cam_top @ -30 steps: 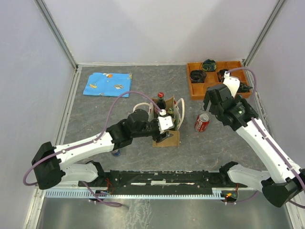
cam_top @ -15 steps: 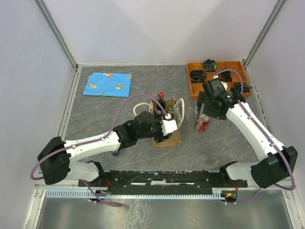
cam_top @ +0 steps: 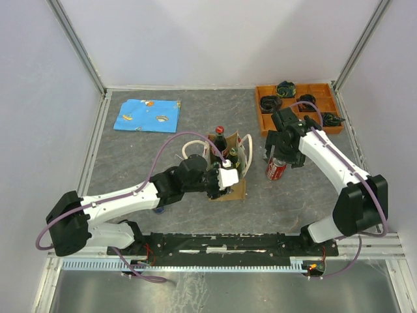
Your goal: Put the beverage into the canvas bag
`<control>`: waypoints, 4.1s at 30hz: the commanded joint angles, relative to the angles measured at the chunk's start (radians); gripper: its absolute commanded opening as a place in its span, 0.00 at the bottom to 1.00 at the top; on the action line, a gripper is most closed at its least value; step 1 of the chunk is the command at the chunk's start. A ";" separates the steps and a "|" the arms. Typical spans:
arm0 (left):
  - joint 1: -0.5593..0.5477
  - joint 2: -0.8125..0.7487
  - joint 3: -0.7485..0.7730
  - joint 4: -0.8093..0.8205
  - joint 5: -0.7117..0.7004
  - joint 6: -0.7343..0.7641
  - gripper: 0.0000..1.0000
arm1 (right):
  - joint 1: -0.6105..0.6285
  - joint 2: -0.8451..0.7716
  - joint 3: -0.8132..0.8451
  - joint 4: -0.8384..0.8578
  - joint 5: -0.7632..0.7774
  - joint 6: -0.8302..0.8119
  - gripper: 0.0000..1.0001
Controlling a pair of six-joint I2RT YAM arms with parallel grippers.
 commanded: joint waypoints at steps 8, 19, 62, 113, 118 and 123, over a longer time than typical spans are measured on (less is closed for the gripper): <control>-0.007 -0.047 0.017 -0.008 0.029 -0.042 0.57 | -0.021 0.071 -0.068 0.088 -0.024 -0.005 0.83; -0.003 -0.082 0.158 -0.052 -0.026 -0.117 0.58 | -0.028 0.015 -0.062 0.077 0.012 -0.001 0.22; 0.587 -0.092 0.298 -0.203 -0.287 -0.704 0.58 | 0.476 -0.039 0.792 -0.189 0.174 -0.096 0.00; 0.603 -0.115 0.238 -0.199 -0.266 -0.667 0.58 | 0.598 0.014 0.118 0.118 0.190 0.079 0.00; 0.604 -0.129 0.229 -0.207 -0.268 -0.664 0.58 | 0.599 0.005 0.026 0.176 0.183 0.100 0.00; 0.603 -0.139 0.226 -0.215 -0.268 -0.663 0.58 | 0.599 -0.008 -0.074 0.241 0.185 0.119 0.00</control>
